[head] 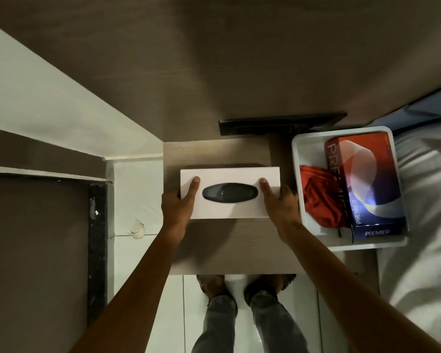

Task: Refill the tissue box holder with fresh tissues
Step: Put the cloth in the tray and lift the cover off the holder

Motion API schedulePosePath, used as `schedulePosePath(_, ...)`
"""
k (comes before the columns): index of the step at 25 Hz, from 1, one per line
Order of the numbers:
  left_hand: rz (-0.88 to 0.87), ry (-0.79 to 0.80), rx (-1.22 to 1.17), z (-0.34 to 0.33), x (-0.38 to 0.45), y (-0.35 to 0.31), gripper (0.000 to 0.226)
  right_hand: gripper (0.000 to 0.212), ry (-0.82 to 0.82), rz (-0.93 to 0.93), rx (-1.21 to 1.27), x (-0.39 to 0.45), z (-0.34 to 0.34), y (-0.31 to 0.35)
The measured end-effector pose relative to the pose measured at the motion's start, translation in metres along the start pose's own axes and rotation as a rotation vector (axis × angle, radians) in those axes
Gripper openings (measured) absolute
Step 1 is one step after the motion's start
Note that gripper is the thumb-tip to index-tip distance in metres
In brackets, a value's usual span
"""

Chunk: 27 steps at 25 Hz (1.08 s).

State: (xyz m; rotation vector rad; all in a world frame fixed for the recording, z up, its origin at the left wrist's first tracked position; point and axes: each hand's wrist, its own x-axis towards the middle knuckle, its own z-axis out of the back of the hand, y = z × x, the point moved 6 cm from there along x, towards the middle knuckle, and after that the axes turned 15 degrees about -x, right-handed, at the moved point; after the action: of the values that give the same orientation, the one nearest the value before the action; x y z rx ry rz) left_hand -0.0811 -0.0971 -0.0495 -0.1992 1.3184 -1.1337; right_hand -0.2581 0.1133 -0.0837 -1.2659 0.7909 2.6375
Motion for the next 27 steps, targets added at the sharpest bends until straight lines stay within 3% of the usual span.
schedulePosePath(7, -0.038, 0.097, 0.086, -0.005, -0.002, -0.006, 0.061, 0.098, -0.04, 0.004, -0.102, -0.002, 0.002, 0.002)
schedulePosePath(11, -0.075, 0.002, 0.148, -0.006, 0.002, -0.007, 0.055, 0.091, -0.103, -0.008, -0.159, -0.001, 0.004, 0.01)
schedulePosePath(15, -0.053, -0.107, 0.184, -0.009, -0.001, -0.01, 0.067, 0.081, -0.148, -0.021, -0.206, -0.003, 0.004, 0.016)
schedulePosePath(22, -0.03, -0.091, 0.197, -0.012, 0.001, -0.01, 0.063, 0.081, -0.168, 0.022, -0.308, -0.01, 0.007, 0.022)
schedulePosePath(27, 0.003, -0.068, 0.248, -0.014, 0.006, -0.012, 0.071, 0.081, -0.163, 0.036, -0.363, -0.01, 0.01, 0.023)
